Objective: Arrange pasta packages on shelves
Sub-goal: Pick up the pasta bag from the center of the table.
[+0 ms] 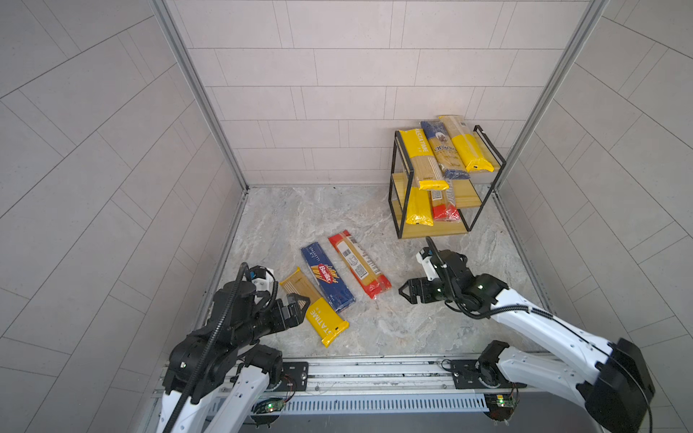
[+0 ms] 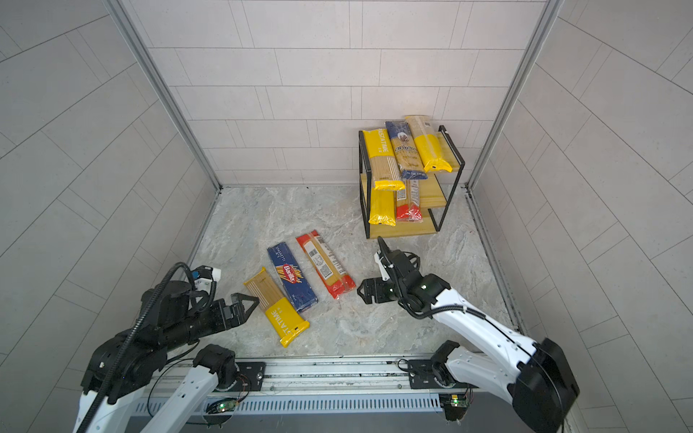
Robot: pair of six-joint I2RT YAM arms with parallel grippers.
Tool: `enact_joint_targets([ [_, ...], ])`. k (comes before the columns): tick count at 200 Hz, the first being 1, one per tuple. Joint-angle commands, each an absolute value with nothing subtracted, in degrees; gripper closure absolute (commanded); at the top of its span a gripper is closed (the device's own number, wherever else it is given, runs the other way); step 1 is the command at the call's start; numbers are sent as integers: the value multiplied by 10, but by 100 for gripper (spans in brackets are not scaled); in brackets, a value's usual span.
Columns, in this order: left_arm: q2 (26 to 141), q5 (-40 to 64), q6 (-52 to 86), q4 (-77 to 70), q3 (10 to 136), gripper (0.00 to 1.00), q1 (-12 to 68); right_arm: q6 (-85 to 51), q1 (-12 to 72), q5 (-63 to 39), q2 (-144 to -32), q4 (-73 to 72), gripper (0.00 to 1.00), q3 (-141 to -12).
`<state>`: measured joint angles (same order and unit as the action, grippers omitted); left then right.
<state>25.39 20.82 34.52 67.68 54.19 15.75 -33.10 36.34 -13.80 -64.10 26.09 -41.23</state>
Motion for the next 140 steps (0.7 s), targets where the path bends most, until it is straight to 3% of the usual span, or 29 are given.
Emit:
enact_joint_targets([
  [1, 268, 190, 343, 665, 554, 1, 155, -314, 378, -110, -705, 202, 1, -450],
  [72, 320, 159, 329, 628, 562, 1, 155, -264, 418, -82, -942, 170, 1, -580],
  [140, 345, 147, 317, 615, 566, 1, 155, -237, 469, 3, -1054, 225, 1, -665],
])
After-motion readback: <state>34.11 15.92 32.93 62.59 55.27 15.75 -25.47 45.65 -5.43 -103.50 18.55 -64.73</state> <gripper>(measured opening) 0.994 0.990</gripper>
